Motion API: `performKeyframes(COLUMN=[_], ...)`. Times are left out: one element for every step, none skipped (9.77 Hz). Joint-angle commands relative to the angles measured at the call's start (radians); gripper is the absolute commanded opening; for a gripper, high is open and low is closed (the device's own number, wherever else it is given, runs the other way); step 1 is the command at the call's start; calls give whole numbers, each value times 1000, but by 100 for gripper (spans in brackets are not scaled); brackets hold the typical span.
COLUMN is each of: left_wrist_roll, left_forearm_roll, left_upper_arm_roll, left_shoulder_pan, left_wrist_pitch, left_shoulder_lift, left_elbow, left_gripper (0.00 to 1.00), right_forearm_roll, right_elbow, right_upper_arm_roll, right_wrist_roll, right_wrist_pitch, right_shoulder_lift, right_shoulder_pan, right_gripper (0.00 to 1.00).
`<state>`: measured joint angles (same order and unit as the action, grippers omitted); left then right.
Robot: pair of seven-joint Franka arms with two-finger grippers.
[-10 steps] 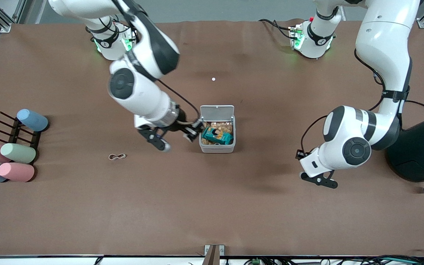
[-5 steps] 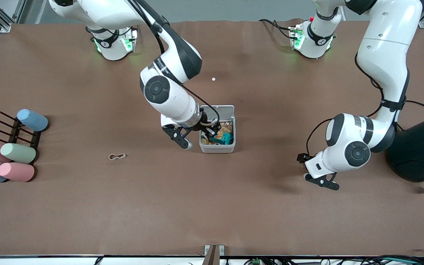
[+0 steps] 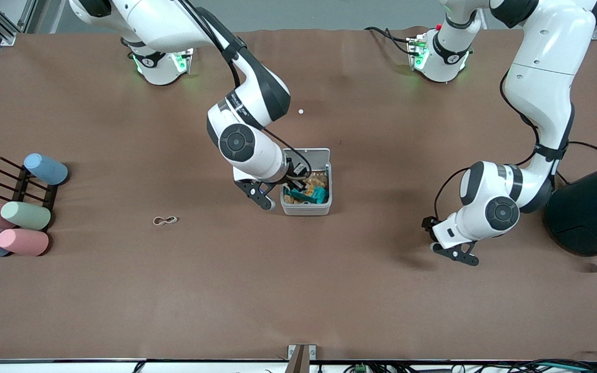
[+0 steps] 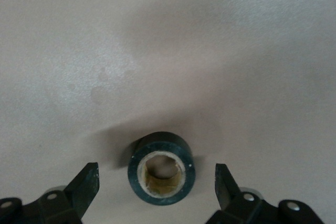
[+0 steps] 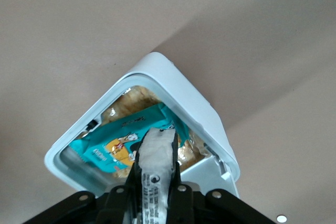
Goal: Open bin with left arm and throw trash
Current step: 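Grasp the black tape roll with the left gripper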
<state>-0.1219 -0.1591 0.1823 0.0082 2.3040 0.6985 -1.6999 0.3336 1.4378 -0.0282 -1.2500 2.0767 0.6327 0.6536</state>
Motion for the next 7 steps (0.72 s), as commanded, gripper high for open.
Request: performKeyframes(left_wrist_roll=[-7,-7,-7,-7,-7,-7,-2], left_forearm_roll=[-20,-20,-20,-20,-20,-20,-20], left_upper_arm_roll=[9,11,11,11,11,11,19], left_shoulder_pan=[9,9,9,9,9,9,6], left_wrist_pitch=[18,20,26,35,37,37,32], left_shoulder_lift=[-10,-10,-10,-10,-10,-11,-20], left_elbow=[-21,-21,-26,-30,-32,-32,-24], left_gripper=[80,66,53,40,29,14,5], right_forearm_roll=[4,4,4,4,2,2,8], right_elbow=[0,0,0,-5,-17,-19,-17], right_upper_arm_roll=[7,7,7,10,17,34,48], right_wrist_roll=[-12,-11,-9,-11,-8,-6,16], right_wrist_pitch=[-23,-23,-26,-55,-100,-157,-209], right_shoulder_lift=[-4,-4,-5,-11,-21,-78,-123], right_shoulder_pan=[1,-2,-2,-9,-23,-61,-125], right_gripper=[63,72,76,77,77,77,77])
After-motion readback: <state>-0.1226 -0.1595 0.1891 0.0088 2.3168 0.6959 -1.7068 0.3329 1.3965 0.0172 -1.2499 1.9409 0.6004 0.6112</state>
